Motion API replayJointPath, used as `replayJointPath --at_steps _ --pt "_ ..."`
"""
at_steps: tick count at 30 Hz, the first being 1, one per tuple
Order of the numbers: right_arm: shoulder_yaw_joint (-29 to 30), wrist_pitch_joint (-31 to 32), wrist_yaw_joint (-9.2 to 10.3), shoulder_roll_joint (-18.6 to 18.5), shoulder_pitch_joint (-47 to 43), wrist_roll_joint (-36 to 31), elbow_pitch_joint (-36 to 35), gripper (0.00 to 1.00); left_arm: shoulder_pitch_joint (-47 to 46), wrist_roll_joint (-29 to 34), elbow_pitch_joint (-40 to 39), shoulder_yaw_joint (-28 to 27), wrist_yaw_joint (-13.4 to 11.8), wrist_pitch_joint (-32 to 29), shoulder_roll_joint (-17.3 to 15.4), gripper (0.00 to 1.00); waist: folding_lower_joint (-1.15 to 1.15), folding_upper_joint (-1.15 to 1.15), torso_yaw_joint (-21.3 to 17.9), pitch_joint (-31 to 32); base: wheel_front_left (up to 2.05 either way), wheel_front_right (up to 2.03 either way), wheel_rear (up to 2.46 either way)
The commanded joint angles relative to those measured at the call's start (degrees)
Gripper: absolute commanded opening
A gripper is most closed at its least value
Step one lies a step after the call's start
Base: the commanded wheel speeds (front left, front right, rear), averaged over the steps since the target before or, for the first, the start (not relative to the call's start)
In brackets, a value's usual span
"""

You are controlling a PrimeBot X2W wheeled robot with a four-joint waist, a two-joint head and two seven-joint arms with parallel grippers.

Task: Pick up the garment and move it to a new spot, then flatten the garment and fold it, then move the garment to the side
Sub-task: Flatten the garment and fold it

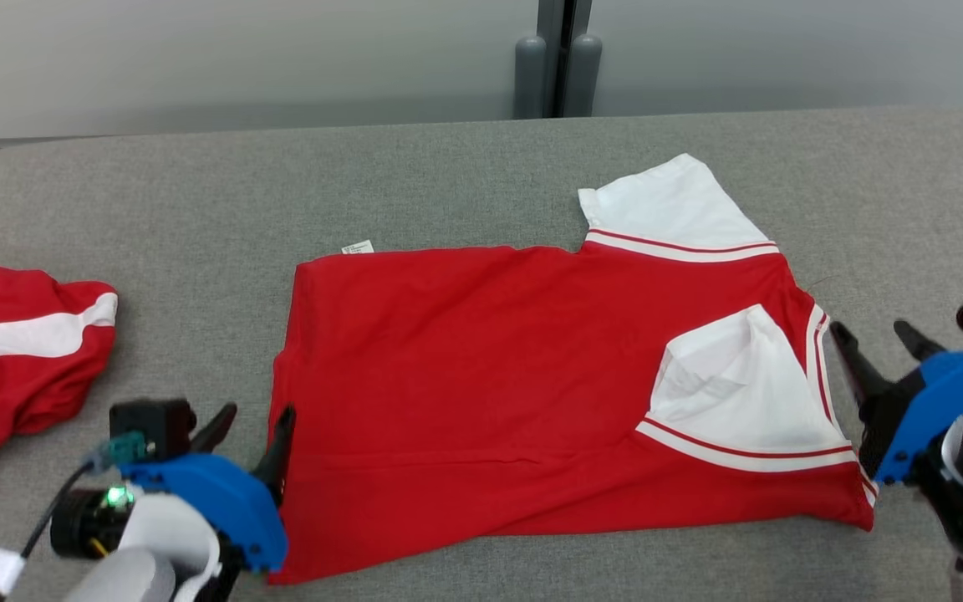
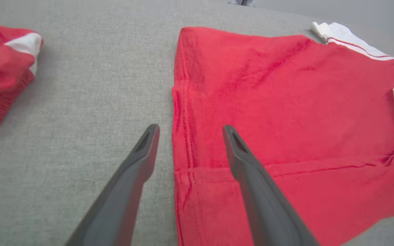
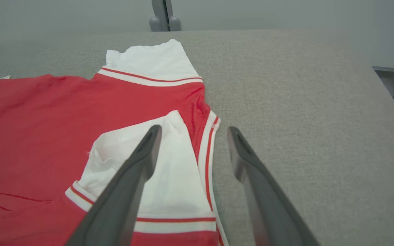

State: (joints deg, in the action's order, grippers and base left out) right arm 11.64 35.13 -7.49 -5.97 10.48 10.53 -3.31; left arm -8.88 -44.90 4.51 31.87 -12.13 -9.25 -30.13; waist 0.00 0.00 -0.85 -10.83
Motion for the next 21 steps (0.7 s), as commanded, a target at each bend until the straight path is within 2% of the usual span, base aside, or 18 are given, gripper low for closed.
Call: replayJointPath --at_steps 1,4,11,21 --pt "-1.2 1.1 -0.01 -1.3 3.8 0.3 0.4 1.0 -5.0 0.6 1.7 0.2 0.8 -1.5 0.9 1.0 0.0 0.0 0.4 -1.2 0.0 0.0 0.0" --pt "-3.7 2.3 -0.01 -3.2 9.3 0.5 2.0 1.0 -12.1 1.4 6.1 0.9 2.0 -3.4 2.5 1.0 0.0 0.0 0.5 -3.2 0.0 0.0 0.0" --pt "-9.5 1.8 -0.01 -5.1 18.9 1.8 5.7 1.0 -24.7 2.4 15.9 0.5 3.5 -3.8 6.1 1.0 0.0 0.0 -0.5 -8.8 0.0 0.0 0.0" --pt "-12.1 -0.4 -0.01 -6.3 22.9 3.3 8.6 1.0 -33.9 5.5 24.7 2.4 4.0 -5.8 6.7 1.0 0.0 0.0 -1.8 -14.4 0.0 0.0 0.0"
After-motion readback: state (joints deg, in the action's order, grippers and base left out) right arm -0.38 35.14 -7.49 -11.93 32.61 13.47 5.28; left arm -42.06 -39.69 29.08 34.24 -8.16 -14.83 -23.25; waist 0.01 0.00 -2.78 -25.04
